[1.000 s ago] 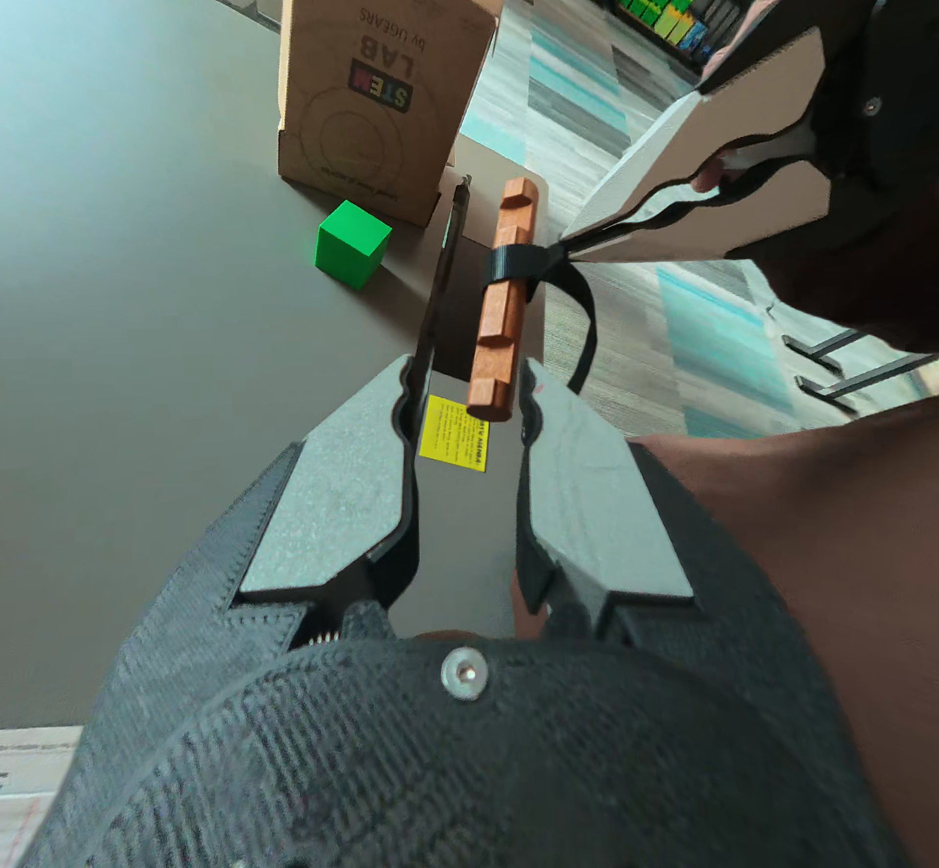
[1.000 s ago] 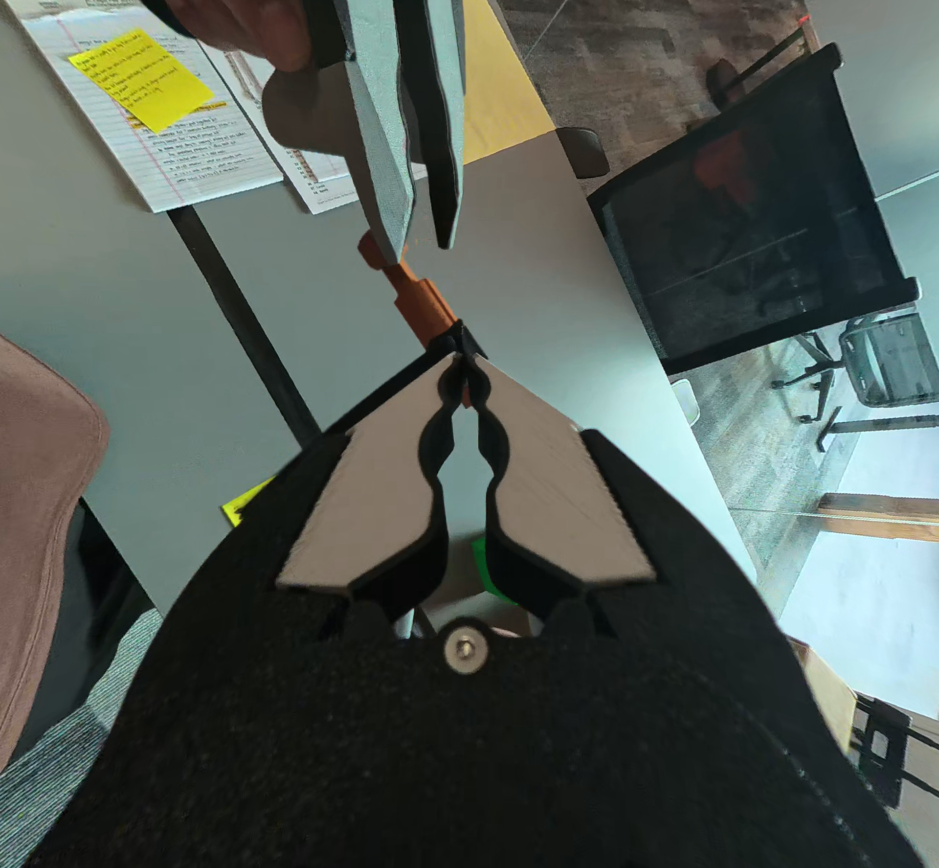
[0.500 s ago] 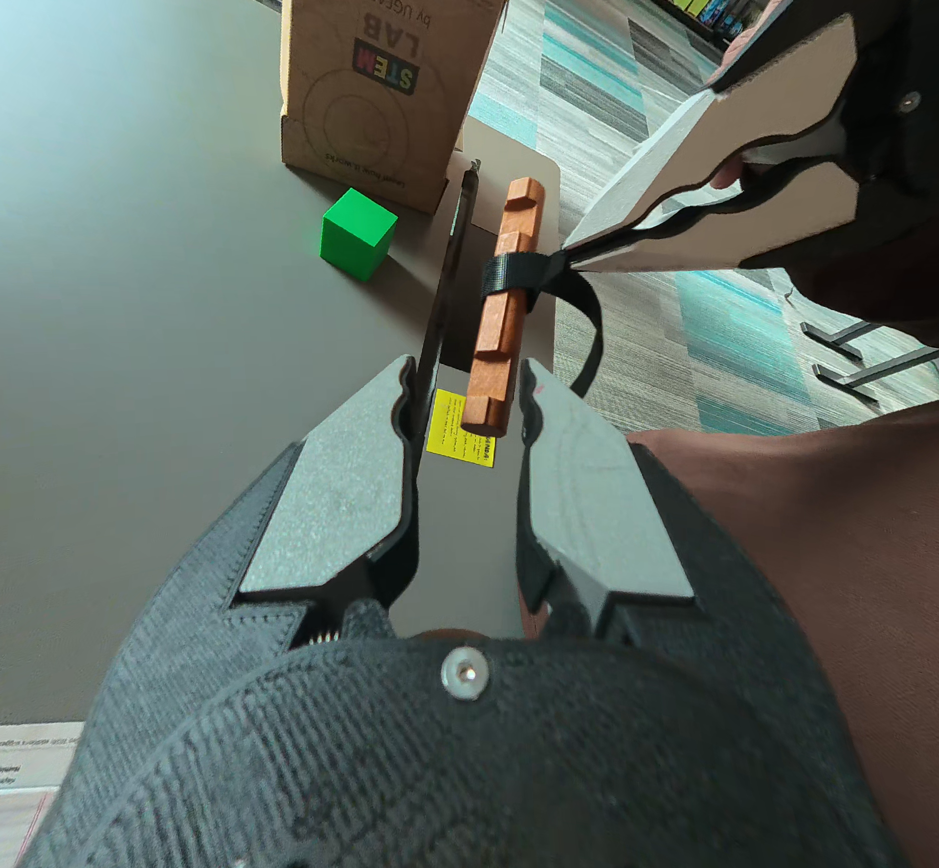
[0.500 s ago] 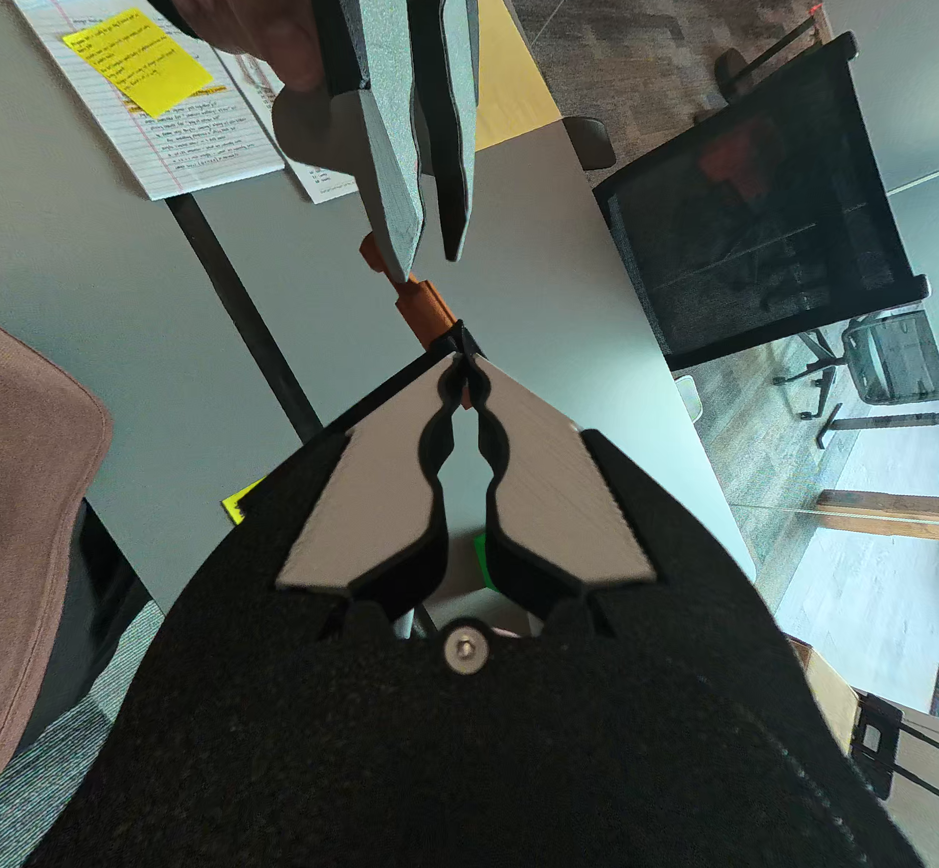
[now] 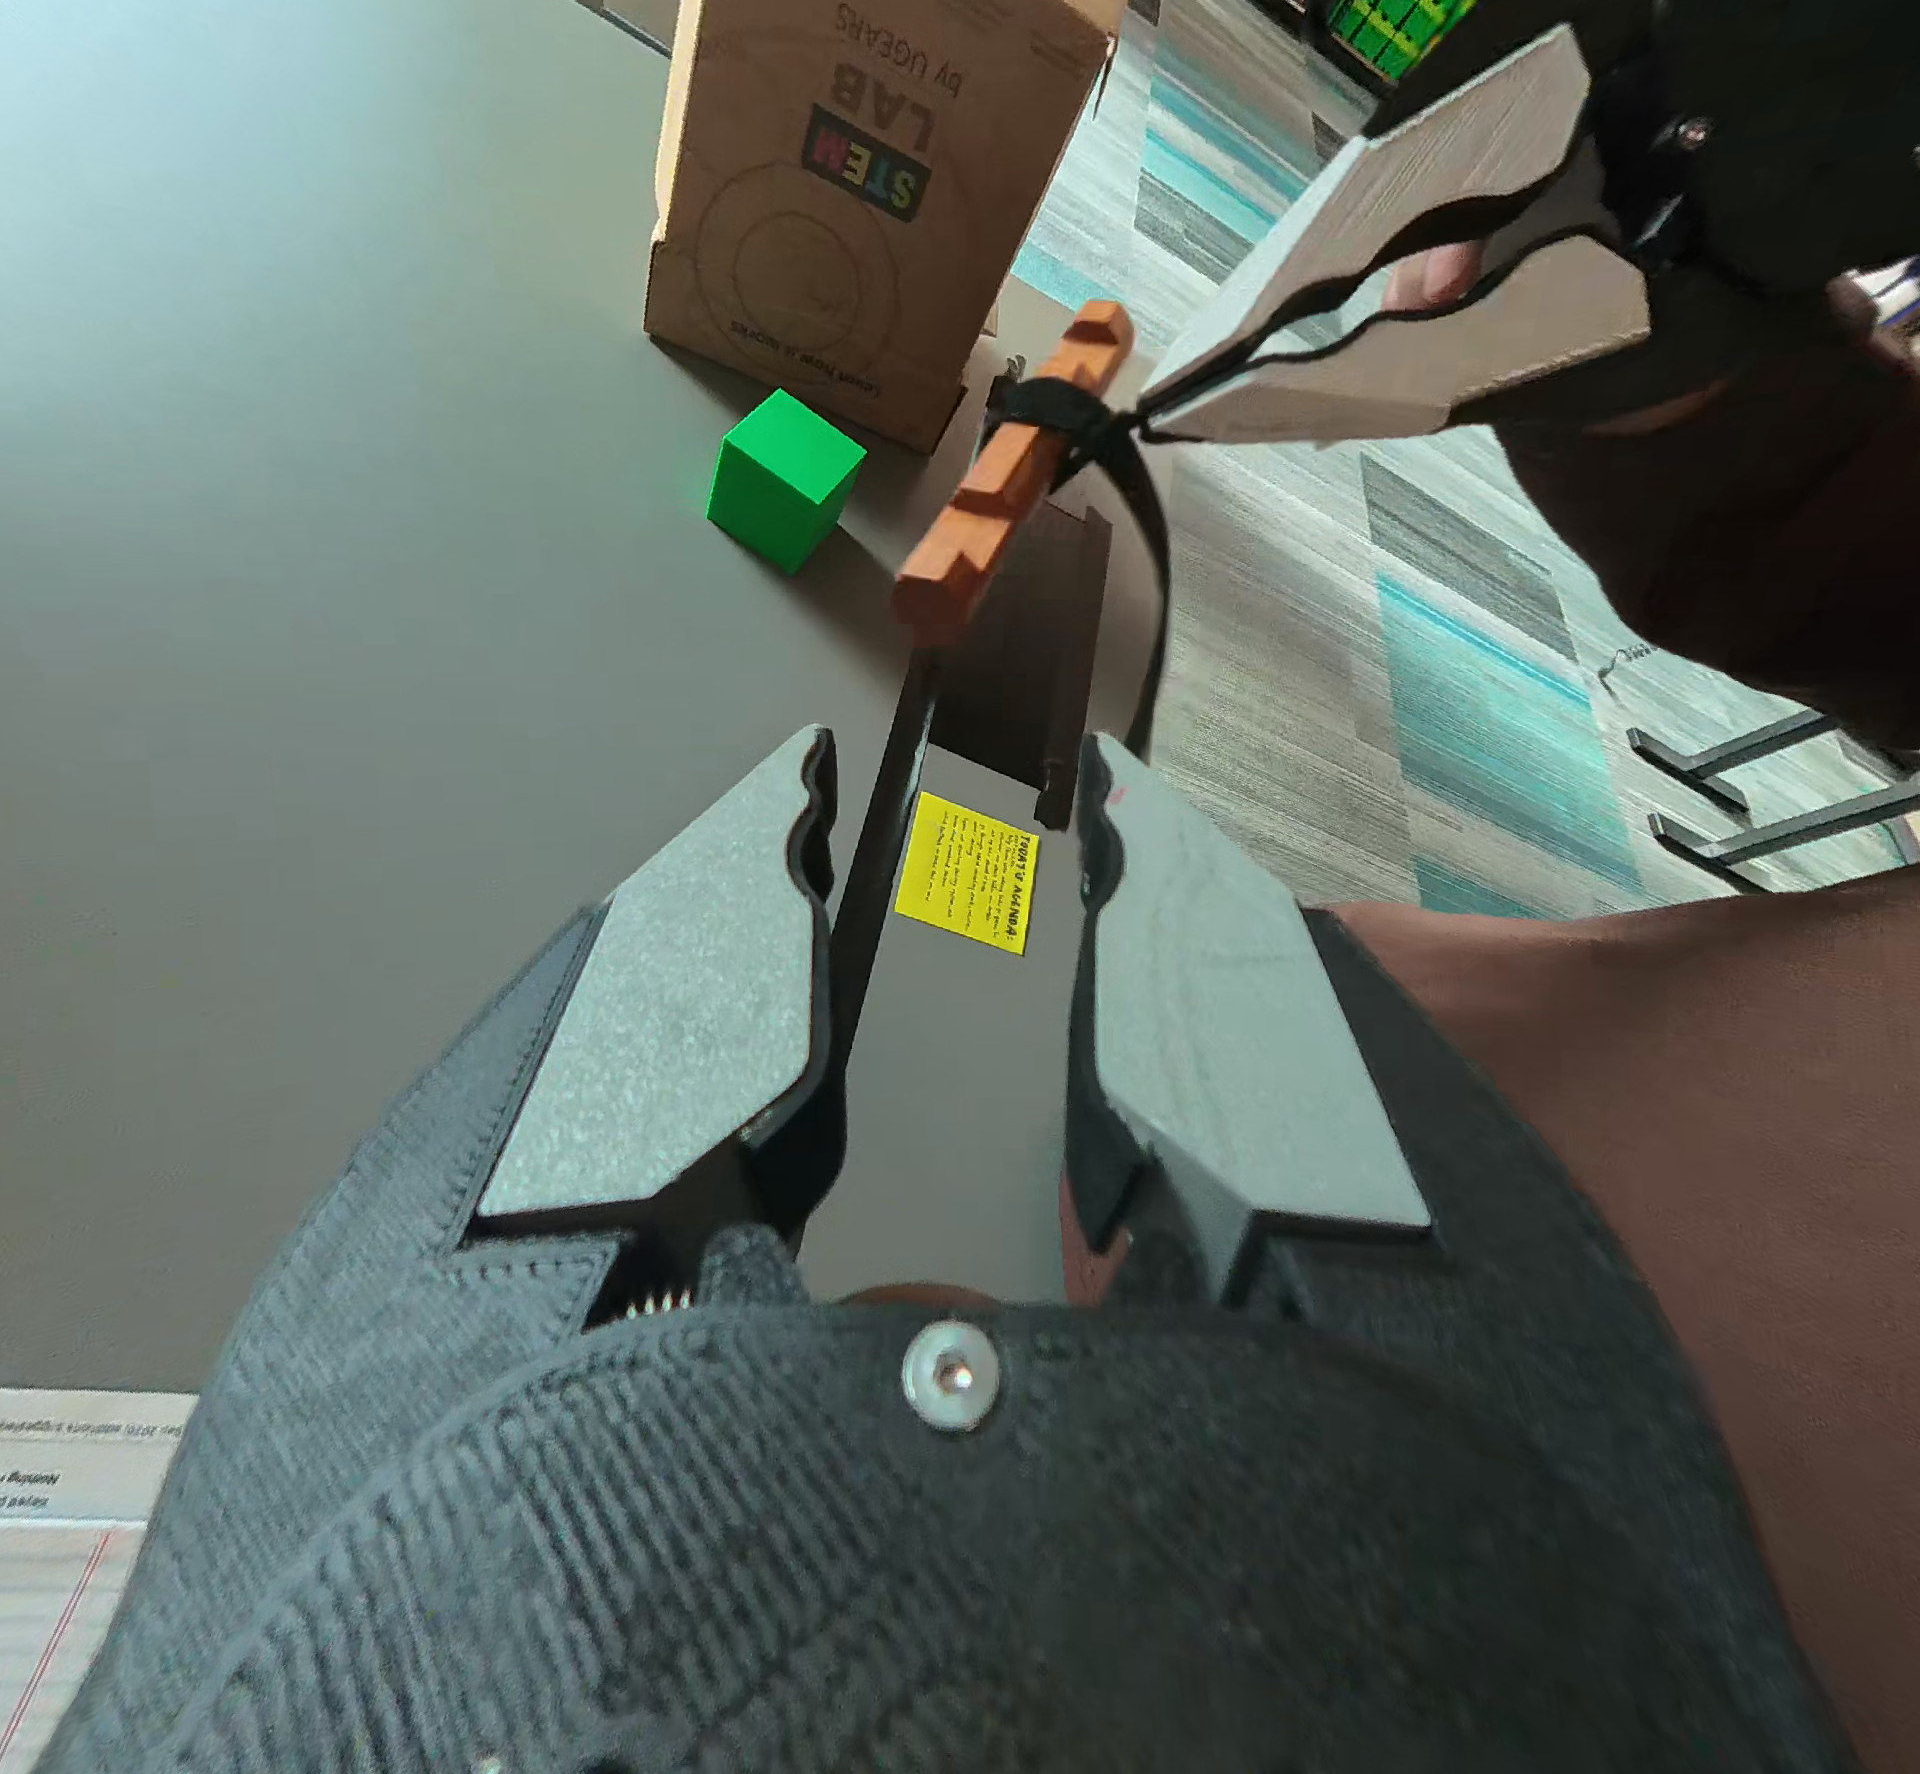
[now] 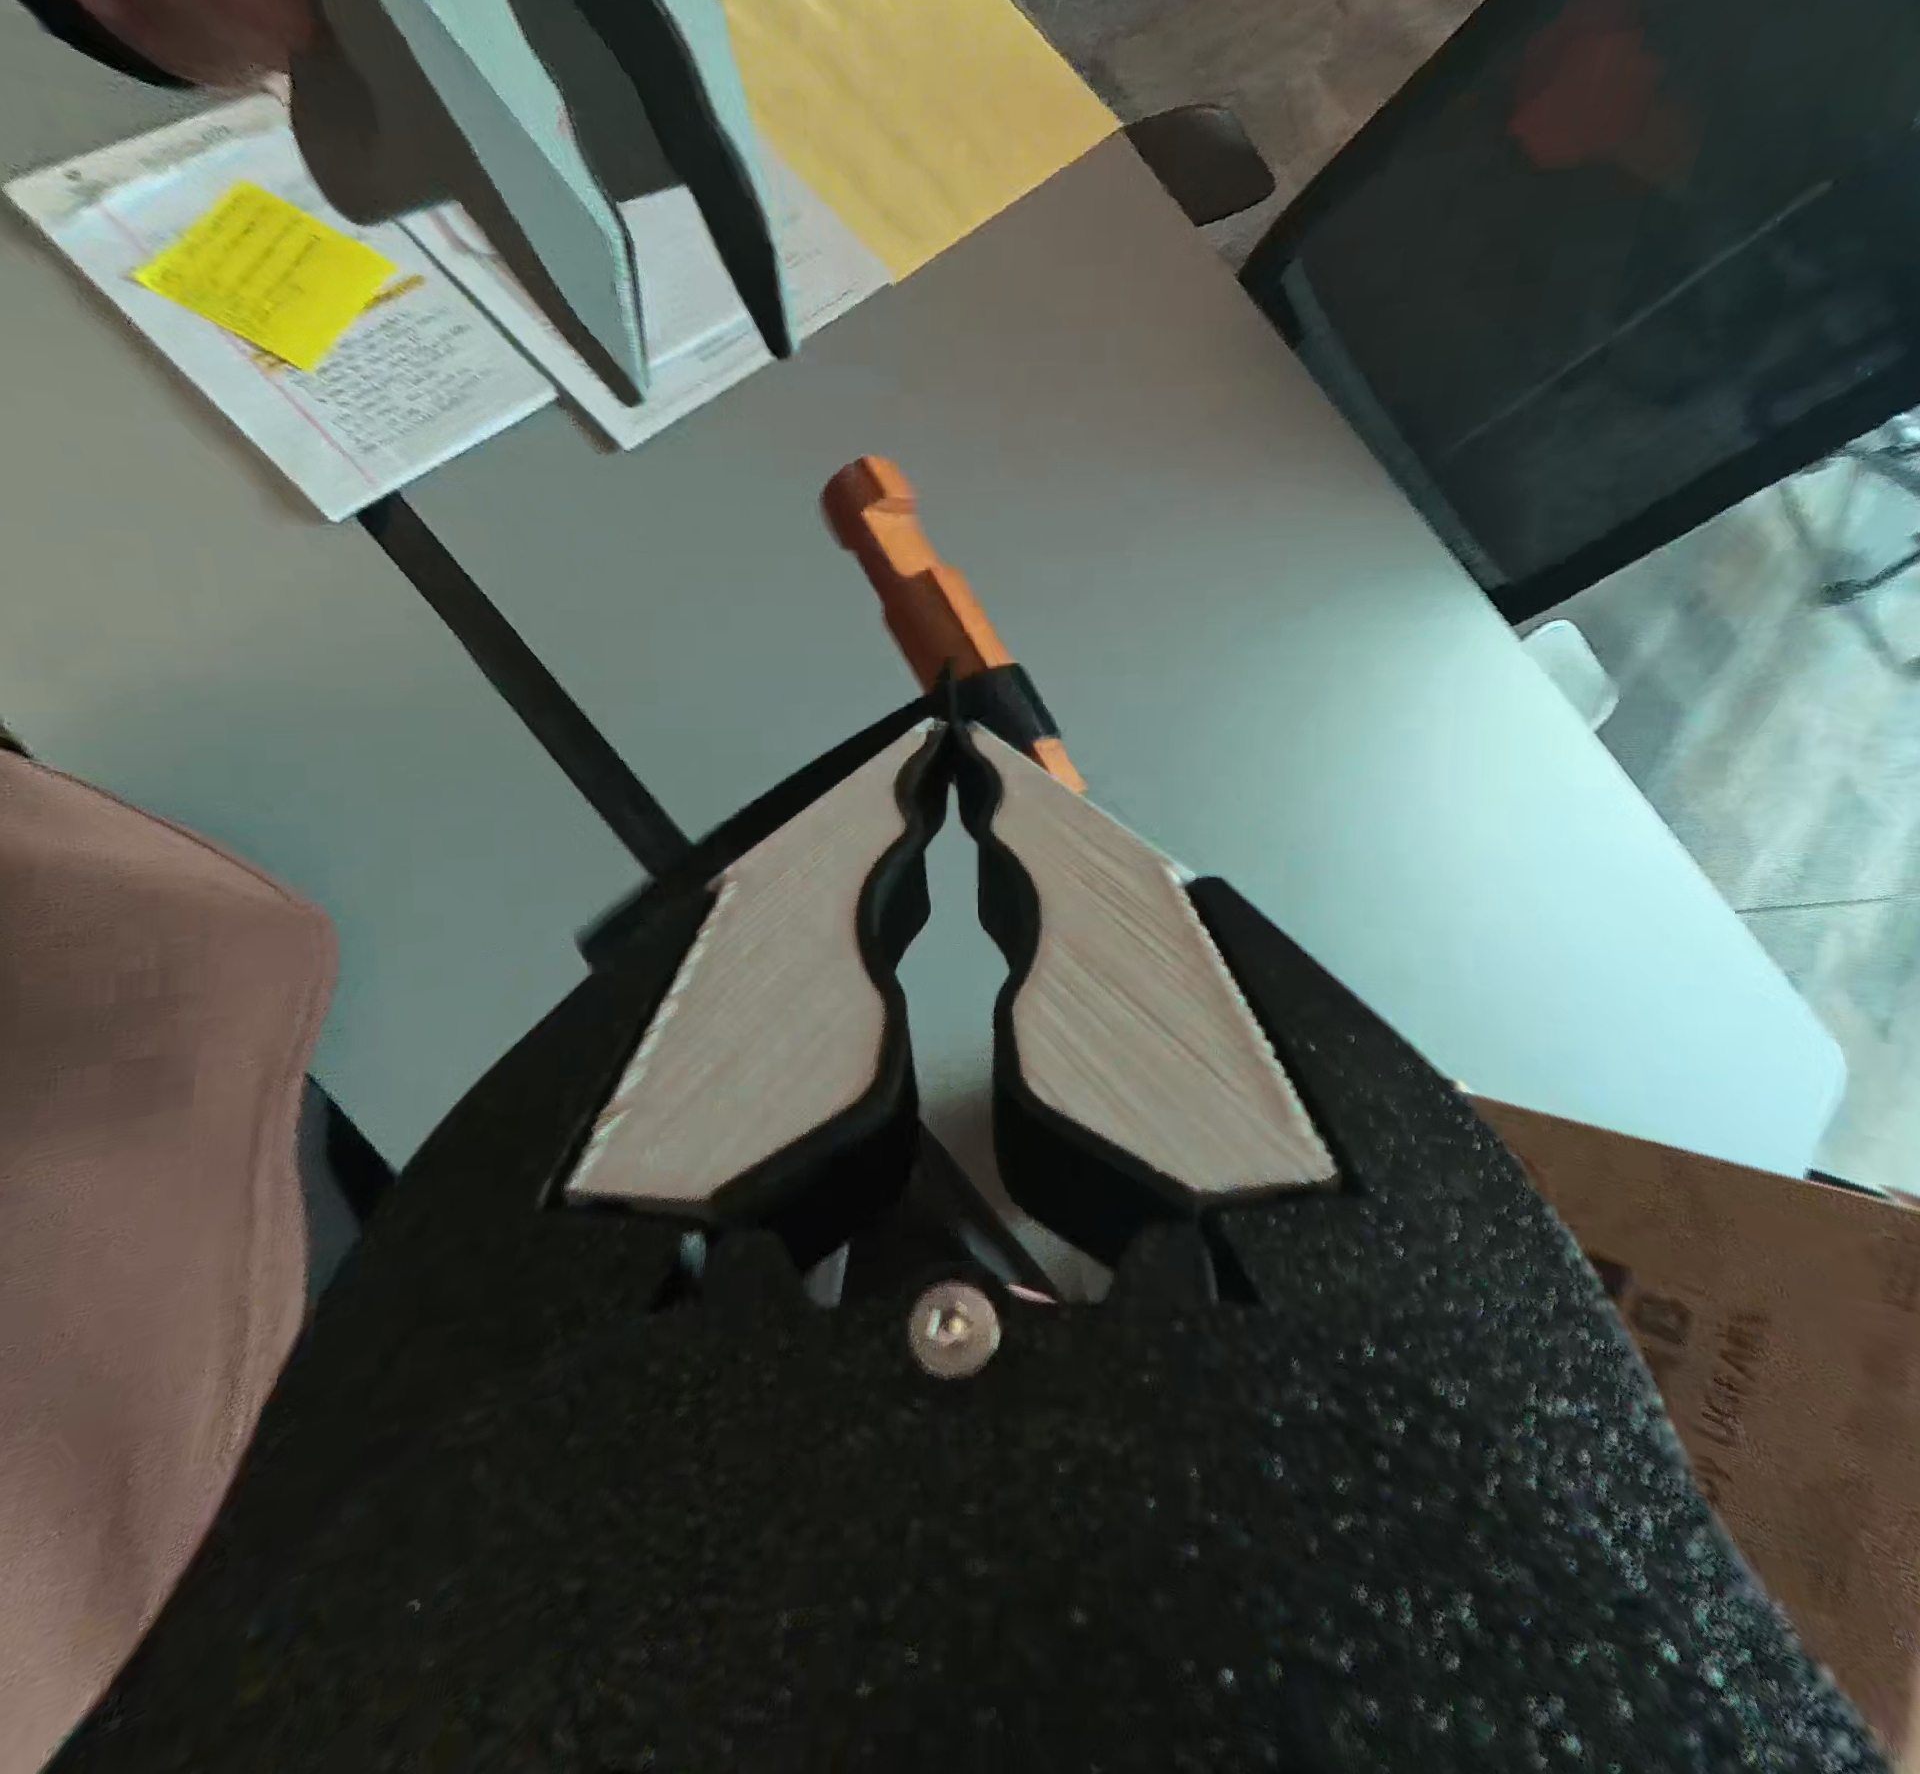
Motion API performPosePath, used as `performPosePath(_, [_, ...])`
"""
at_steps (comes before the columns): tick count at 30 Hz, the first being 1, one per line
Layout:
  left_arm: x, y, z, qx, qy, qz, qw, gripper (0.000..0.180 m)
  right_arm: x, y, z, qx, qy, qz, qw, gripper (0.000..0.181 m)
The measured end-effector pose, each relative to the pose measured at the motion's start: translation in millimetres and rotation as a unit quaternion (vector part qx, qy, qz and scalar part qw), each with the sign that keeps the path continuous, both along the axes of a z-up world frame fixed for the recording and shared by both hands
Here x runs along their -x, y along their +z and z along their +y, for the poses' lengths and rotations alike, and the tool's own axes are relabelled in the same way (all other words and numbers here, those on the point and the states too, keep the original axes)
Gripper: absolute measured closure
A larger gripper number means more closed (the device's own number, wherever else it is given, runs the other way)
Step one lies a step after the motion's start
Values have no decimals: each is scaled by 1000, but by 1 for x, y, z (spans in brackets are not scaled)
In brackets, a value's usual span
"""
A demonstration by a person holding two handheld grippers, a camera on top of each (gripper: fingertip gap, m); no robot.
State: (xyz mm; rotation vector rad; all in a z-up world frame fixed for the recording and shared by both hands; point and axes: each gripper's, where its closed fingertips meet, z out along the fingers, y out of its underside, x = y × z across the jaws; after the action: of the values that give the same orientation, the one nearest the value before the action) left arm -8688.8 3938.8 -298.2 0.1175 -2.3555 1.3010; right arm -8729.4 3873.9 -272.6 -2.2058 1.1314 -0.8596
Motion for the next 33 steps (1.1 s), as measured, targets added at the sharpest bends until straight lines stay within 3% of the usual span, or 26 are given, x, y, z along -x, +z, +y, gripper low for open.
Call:
performPosePath(8, [9,-5,-1,-10,-14,-18,1000,133,-2,-9,4,45,3,4,999,181])
performPosePath(11, [9,-4,-4,-10,-20,-56,998,132,-3,6,10,-21,1,-4,1000,181])
performPosePath(23, [22,4,-26,-12,-88,-236,968,123,1,15,25,-24,28,-13,999,181])
performPosePath(25, [24,1,-26,-20,-89,-238,967,121,-2,11,9,-24,-7,-10,1000,181])
performPosePath(27, [22,-2,-25,-28,-80,-223,971,121,-3,-2,8,-83,-10,17,996,181])
performPosePath(30, [19,-9,-21,-41,-67,-195,978,121,-9,-29,-10,-76,-29,36,996,181])
performPosePath(32, [17,-12,-17,-45,-61,-184,980,122,-11,-44,-10,-168,-39,79,982,181])
performPosePath(33, [16,-13,-15,-48,-58,-181,981,122,-11,-55,-12,-171,-39,96,980,181])
